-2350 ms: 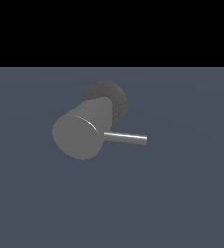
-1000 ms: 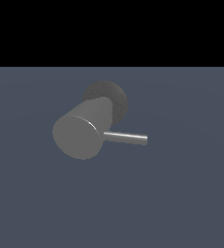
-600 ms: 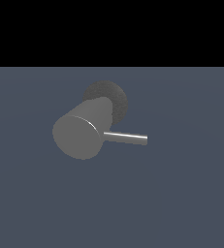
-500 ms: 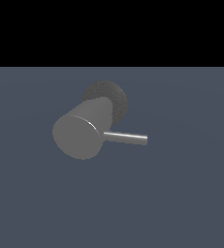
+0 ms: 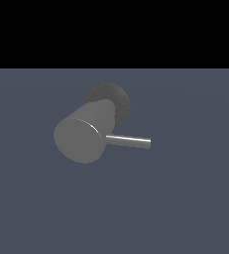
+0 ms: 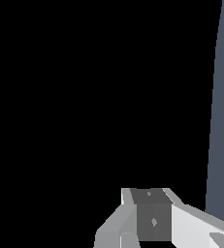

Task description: Turn on the faucet by rotating a designated handle.

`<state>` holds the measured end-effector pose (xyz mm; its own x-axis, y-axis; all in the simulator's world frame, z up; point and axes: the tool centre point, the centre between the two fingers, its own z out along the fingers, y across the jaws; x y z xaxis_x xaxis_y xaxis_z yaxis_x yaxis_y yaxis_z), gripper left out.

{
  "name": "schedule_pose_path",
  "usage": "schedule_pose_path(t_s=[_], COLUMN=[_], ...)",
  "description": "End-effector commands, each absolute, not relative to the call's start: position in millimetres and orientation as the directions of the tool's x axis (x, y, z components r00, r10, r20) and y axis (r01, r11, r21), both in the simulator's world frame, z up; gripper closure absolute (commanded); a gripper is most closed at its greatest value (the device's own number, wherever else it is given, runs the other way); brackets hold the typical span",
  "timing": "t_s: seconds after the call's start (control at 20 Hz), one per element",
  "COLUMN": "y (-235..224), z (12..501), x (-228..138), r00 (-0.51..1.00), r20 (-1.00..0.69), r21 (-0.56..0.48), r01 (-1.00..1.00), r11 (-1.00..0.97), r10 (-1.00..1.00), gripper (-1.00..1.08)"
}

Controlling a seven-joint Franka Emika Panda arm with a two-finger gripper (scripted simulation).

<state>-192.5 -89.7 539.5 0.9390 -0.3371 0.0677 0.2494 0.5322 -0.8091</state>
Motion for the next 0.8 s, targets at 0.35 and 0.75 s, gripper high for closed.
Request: schedule_pose_path(t_s=[0.35,0.75], y=[-119,-130], z=[512,495], x=[-169,-159], r00=[0.914,0.898], r20=[-0.08,-0.153], r21=[-0.679,-0.621], r01=[0.242,0.237], r11=[0.693,0.747], r10=[-0.398,-0.412], gripper=[1.08,1.08])
